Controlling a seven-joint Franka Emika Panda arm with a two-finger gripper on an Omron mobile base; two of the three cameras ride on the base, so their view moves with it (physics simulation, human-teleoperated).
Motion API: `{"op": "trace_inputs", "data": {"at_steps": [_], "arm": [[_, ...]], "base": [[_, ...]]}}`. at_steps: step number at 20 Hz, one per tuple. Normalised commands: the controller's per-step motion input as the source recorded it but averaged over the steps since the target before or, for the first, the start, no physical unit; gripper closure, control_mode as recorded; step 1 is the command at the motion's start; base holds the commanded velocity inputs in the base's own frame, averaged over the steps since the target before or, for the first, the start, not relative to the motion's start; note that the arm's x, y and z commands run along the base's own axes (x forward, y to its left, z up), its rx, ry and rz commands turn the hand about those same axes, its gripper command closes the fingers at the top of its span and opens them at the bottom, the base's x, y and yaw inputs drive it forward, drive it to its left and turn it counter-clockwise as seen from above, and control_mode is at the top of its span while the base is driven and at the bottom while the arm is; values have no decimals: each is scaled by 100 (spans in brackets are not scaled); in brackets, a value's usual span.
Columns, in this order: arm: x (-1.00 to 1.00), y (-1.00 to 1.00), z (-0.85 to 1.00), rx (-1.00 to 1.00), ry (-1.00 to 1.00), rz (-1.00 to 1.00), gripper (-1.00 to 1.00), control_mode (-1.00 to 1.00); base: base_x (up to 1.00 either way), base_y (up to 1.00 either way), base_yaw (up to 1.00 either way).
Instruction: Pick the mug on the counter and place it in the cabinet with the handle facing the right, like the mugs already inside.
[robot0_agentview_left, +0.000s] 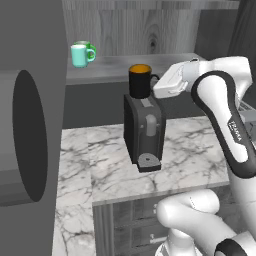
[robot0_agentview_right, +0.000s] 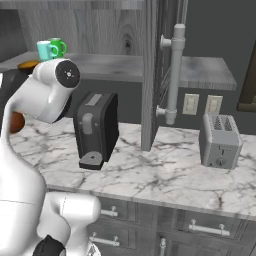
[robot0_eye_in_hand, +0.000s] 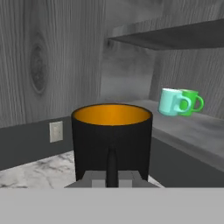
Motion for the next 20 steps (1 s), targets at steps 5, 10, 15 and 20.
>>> {"op": "trace_inputs", "data": {"at_steps": [5,10,15,20], "arm": [[47,-20,1,3,0,0,100,-100],[48,-6,5,0,0,0,100,-100],[36,0,7,0,0,0,100,-100],[47,-1,0,0,0,0,100,-100]], "base": [[0,0,0],[0,0,0],[0,0,0],[0,0,0]]}}
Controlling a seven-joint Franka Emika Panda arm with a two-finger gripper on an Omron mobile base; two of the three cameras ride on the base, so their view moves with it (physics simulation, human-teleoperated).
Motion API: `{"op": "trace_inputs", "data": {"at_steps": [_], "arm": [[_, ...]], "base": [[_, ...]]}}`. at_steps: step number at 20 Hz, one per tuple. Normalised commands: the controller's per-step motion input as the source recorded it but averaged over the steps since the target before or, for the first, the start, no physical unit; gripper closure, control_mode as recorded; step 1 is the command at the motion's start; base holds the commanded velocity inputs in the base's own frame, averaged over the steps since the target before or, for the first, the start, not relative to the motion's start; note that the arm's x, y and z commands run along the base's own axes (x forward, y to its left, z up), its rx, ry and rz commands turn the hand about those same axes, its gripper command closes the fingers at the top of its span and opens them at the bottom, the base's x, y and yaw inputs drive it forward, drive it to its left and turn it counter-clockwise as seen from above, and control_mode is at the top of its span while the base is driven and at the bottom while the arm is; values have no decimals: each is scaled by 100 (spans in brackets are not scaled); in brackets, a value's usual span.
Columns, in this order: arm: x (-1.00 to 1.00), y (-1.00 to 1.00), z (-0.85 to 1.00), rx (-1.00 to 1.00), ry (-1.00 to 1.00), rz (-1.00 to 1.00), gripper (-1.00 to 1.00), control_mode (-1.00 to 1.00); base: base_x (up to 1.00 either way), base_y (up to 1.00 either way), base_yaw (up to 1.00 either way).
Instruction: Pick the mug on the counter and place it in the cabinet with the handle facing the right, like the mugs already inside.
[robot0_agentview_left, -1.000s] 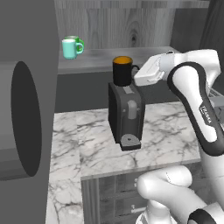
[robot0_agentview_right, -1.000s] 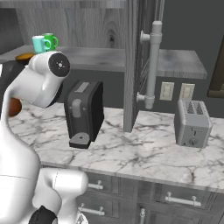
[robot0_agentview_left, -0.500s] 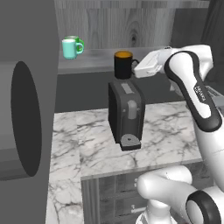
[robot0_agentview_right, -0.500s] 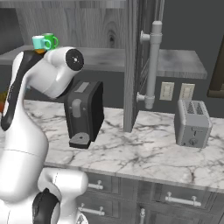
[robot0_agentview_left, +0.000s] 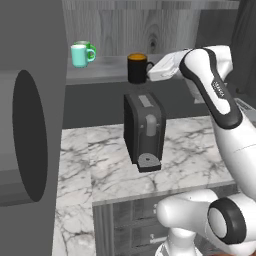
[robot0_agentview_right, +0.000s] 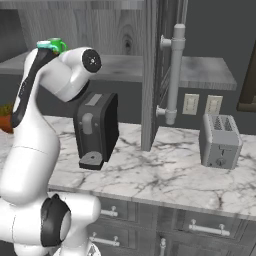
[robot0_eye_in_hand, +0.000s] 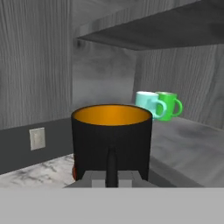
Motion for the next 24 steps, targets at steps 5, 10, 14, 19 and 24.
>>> {"op": "trace_inputs", "data": {"at_steps": [5,10,14,19,24], "arm": [[53,-4,0,0,0,0,100,-100],[52,-5,0,0,0,0,100,-100],[45,-4,0,-2,0,0,100,-100],[39,0,0,-4,0,1,100,-100],[24,0,-3,-6,0,5,100,-100]], "base": [[0,0,0],[0,0,0],[0,0,0],[0,0,0],[0,0,0]]}}
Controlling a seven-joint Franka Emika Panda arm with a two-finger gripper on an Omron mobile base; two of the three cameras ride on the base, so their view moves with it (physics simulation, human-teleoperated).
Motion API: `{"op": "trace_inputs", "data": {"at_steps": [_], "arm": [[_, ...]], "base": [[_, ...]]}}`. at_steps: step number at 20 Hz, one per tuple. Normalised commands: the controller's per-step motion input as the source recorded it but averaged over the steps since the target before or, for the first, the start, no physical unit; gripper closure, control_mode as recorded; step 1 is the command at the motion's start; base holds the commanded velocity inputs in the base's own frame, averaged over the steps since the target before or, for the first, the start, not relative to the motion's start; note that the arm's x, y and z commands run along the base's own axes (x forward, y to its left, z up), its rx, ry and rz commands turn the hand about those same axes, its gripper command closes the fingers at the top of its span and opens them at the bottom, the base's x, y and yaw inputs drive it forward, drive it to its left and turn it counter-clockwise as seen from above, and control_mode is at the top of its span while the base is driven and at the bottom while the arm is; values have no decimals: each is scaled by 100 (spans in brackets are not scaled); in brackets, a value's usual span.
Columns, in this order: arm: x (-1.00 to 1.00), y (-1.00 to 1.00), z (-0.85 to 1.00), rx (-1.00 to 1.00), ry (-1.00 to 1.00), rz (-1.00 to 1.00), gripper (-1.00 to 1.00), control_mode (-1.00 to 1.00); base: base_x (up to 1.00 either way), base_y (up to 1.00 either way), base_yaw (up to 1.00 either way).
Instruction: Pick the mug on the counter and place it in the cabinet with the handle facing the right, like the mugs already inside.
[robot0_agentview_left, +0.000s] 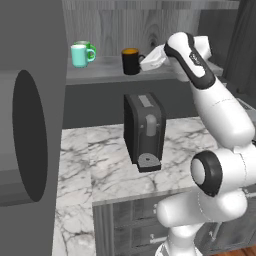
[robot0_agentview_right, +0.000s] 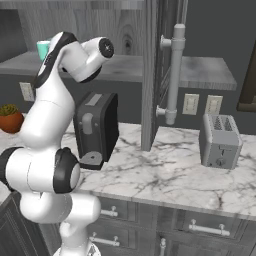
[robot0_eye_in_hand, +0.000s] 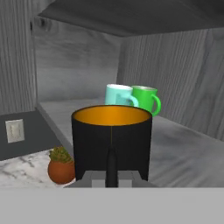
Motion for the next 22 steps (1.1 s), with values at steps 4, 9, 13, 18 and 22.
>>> {"op": "trace_inputs", "data": {"at_steps": [4,9,13,18,22], "arm": [[30,0,-14,-8,0,7,100,-100],[37,-3,-11,-6,0,5,100,-100],[42,-8,-5,-2,0,1,100,-100],[38,-8,-3,-3,0,0,100,-100],[37,-4,0,-2,0,0,100,-100]], "base": [[0,0,0],[0,0,0],[0,0,0],[0,0,0],[0,0,0]]}}
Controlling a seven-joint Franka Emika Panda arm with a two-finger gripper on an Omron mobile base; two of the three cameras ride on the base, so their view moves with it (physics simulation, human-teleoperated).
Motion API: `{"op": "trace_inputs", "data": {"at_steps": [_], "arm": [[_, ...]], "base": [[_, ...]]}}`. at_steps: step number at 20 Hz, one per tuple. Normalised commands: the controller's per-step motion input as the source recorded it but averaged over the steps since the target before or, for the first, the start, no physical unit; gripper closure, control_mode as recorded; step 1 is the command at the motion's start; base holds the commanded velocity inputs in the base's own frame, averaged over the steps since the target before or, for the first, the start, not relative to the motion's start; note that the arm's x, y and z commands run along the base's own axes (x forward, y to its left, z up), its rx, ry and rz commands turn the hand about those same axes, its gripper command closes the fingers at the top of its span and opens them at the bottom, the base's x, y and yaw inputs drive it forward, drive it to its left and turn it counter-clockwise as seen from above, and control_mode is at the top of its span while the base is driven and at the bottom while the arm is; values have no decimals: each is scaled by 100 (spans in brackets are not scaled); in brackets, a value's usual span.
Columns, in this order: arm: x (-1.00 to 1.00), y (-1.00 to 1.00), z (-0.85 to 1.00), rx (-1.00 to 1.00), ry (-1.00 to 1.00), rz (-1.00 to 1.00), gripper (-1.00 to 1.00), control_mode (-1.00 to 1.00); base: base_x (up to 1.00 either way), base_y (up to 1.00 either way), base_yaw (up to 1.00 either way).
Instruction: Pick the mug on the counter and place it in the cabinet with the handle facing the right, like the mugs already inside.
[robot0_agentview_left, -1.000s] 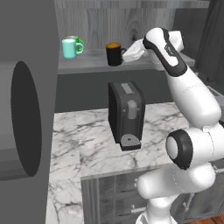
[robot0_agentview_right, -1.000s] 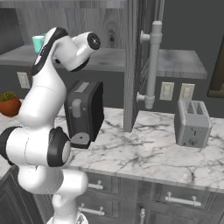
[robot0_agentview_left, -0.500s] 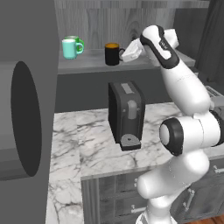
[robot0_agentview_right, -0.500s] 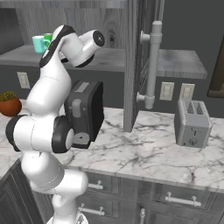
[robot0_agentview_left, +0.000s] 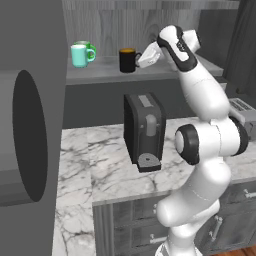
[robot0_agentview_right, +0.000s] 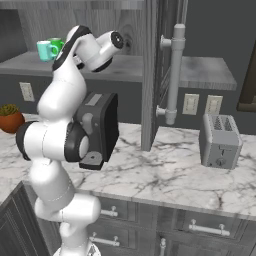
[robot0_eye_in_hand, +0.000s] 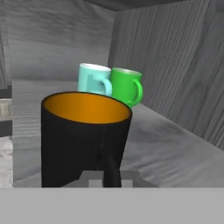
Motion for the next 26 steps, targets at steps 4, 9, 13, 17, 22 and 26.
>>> {"op": "trace_inputs", "data": {"at_steps": [4,9,13,17,22,26], "arm": [[37,0,0,-2,0,0,-100,-100],[19,-2,-1,-3,0,0,-100,-100],[0,-10,-3,0,0,3,-100,-100],[0,-15,-16,-2,0,3,-100,-100],[0,-17,-16,-2,0,0,-100,-100],[-19,-3,-2,0,0,0,-100,-100]], "base": [[0,0,0],[0,0,0],[0,0,0],[0,0,0],[0,0,0],[0,0,0]]}}
